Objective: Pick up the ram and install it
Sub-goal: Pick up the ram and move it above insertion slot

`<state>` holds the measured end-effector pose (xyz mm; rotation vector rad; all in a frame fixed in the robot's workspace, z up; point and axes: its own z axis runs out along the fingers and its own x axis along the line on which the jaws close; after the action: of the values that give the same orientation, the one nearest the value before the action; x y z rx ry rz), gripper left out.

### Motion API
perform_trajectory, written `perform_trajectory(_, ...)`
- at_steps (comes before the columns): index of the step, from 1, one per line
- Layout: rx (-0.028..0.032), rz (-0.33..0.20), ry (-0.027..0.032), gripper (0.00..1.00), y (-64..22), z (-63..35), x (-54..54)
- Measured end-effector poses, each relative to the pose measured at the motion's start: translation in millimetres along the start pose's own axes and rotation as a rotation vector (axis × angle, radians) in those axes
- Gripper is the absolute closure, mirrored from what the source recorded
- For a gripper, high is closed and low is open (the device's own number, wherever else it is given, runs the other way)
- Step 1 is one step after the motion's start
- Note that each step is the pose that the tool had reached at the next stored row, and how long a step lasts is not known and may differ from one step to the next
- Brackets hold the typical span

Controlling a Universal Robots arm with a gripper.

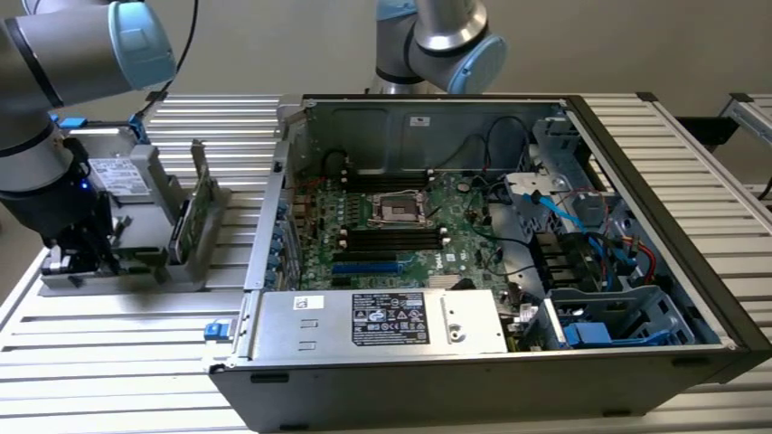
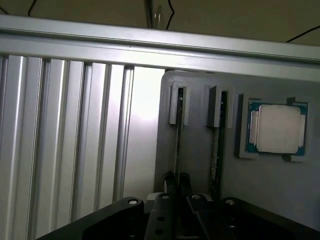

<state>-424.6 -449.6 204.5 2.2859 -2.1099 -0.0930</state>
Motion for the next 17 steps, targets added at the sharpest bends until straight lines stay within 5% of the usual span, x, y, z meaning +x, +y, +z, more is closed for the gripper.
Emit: perform_trajectory(17, 0.0001, 0.0, -0.0039, 0.86, 0.7, -12.0, -0.3)
